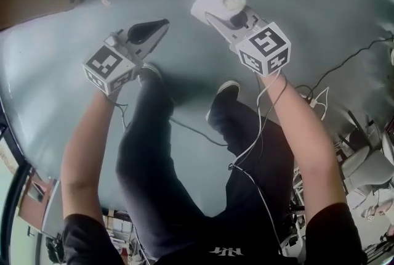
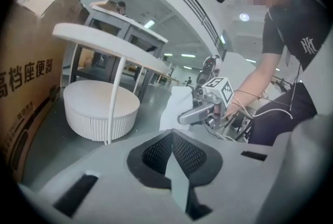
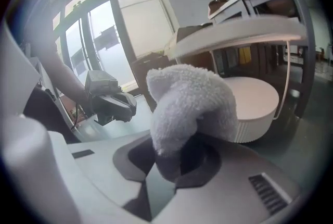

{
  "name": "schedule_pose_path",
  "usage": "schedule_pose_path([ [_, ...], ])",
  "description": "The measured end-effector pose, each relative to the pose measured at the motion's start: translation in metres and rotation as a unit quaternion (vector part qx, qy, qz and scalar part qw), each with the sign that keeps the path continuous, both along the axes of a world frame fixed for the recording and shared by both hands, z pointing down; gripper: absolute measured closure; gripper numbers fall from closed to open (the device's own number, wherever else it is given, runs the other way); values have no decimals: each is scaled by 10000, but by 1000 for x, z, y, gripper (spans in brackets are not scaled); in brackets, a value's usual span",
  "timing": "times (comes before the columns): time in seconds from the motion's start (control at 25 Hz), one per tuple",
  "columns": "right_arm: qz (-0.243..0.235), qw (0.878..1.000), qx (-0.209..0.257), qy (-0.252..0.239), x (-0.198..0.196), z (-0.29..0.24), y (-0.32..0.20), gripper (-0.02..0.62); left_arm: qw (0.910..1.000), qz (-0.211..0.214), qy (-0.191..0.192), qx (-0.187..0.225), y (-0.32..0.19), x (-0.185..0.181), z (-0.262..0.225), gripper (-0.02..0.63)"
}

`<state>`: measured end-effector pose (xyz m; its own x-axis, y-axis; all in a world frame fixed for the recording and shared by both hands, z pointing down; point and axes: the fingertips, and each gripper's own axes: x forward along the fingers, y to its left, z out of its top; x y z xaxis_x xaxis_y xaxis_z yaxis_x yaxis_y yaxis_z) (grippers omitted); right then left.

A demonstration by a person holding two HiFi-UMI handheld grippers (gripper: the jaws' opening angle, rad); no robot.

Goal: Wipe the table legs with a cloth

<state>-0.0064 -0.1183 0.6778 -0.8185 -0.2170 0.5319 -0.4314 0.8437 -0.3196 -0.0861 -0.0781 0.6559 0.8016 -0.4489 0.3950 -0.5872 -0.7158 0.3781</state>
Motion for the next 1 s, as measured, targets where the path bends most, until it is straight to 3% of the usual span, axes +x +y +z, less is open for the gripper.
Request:
schedule_pose_path([
  [0.28,89,9986,169,-499,5,-195,33,520,9987,-480,120,-108,16,19,-177,601],
  [0.48,149,9948,501,-875,27,-357,59,520,9981,-534,266,169,25,41,-336,601],
  [0.64,-14,9895,1047,-999,73,-483,67,520,9956,-580,482,558,37,76,-464,601],
  [0.84,72,9875,1272,-932,153,-594,98,520,9895,-683,885,920,76,127,-591,601],
  [1.0,483,9775,1692,-1160,185,-666,115,520,9892,-395,563,1292,100,147,-654,601],
])
